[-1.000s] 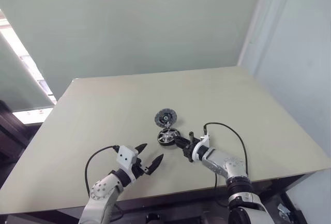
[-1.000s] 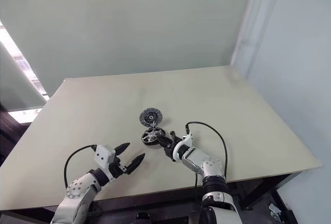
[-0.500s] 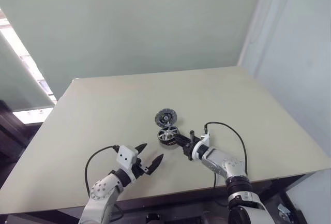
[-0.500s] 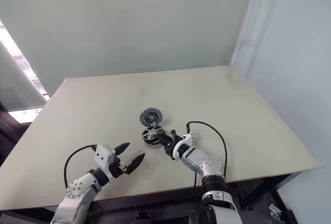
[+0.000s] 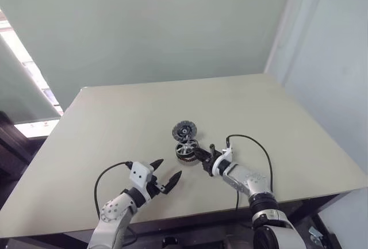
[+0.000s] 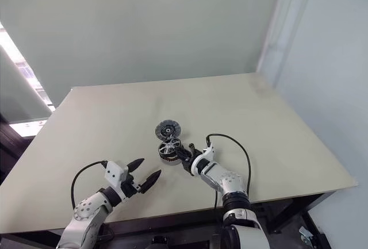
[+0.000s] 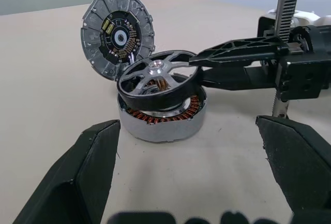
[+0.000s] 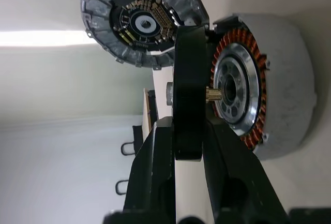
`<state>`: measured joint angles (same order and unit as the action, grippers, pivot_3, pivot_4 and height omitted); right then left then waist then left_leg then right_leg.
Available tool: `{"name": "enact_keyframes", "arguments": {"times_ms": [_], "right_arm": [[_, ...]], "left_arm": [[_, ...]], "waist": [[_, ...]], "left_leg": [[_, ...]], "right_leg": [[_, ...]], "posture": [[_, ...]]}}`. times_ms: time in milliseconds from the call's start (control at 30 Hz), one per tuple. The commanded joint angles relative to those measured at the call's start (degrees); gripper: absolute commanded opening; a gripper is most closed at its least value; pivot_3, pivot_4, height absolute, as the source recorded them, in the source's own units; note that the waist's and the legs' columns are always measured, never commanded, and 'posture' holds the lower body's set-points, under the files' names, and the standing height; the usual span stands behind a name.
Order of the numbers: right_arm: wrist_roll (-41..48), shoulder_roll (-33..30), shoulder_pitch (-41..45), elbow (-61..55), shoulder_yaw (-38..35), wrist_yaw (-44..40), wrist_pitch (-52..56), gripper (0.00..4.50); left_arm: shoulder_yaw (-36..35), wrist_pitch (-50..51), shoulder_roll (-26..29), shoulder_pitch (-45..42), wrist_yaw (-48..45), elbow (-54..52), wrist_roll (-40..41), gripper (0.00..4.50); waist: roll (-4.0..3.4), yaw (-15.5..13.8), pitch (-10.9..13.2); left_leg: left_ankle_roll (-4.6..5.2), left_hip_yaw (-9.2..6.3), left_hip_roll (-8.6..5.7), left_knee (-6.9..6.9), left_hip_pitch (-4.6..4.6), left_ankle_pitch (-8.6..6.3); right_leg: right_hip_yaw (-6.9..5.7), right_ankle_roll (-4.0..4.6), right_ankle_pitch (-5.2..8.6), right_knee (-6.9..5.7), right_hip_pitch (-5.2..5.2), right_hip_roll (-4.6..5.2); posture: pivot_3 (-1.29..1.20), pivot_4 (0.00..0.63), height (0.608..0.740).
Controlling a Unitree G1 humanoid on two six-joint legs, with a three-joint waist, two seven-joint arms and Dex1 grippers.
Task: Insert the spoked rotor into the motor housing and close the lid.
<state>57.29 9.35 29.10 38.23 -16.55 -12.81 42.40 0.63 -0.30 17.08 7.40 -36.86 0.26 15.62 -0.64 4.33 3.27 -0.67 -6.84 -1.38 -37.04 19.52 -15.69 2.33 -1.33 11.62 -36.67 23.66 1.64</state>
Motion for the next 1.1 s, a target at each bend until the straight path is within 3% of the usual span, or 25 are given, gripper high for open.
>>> {"name": "enact_keyframes", "arguments": {"times_ms": [33,400,800,1100], "right_arm": [[-0.5,5.6,5.2,0.2,0.0,-1.3,-0.8,0.39],[-1.9,5.6,5.7,1.7,0.3,-2.0,-1.5,0.39],[-2.2,5.3,4.4,-4.9,1.9,-4.7,-1.0,4.47],[-11.0,-0.7,-1.9,-24.7,9.4,0.4,-1.5,4.47]], "left_arm": [[-0.5,-0.5,0.0,-0.4,0.1,-2.5,0.7,4.5],[-0.5,-0.6,-0.1,-0.2,0.1,-2.6,0.7,4.5],[-0.3,-0.8,-0.3,-0.6,0.0,-2.1,0.6,4.5],[-0.2,-1.0,-0.7,-0.6,-0.1,-2.0,0.5,4.5]], "waist": [[0.0,0.0,0.0],[0.0,0.0,0.0],[0.0,0.0,0.0],[0.02,-0.2,0.0]], "left_leg": [[0.0,0.0,0.0,0.0,0.0,0.0],[0.0,0.0,0.0,0.01,0.0,0.0],[0.0,0.0,0.0,0.0,-0.01,0.0],[0.0,-0.03,-0.04,0.05,0.3,0.0]], "right_leg": [[0.0,0.0,0.0,0.0,0.0,0.0],[0.0,0.0,0.0,0.0,0.0,0.0],[0.0,0.0,0.0,-0.01,0.0,0.0],[0.01,-0.14,-0.08,0.0,0.32,0.04]], "posture": [[0.0,0.0,0.74],[0.0,0.0,0.74],[0.0,0.0,0.74],[0.0,0.0,0.74]]}}
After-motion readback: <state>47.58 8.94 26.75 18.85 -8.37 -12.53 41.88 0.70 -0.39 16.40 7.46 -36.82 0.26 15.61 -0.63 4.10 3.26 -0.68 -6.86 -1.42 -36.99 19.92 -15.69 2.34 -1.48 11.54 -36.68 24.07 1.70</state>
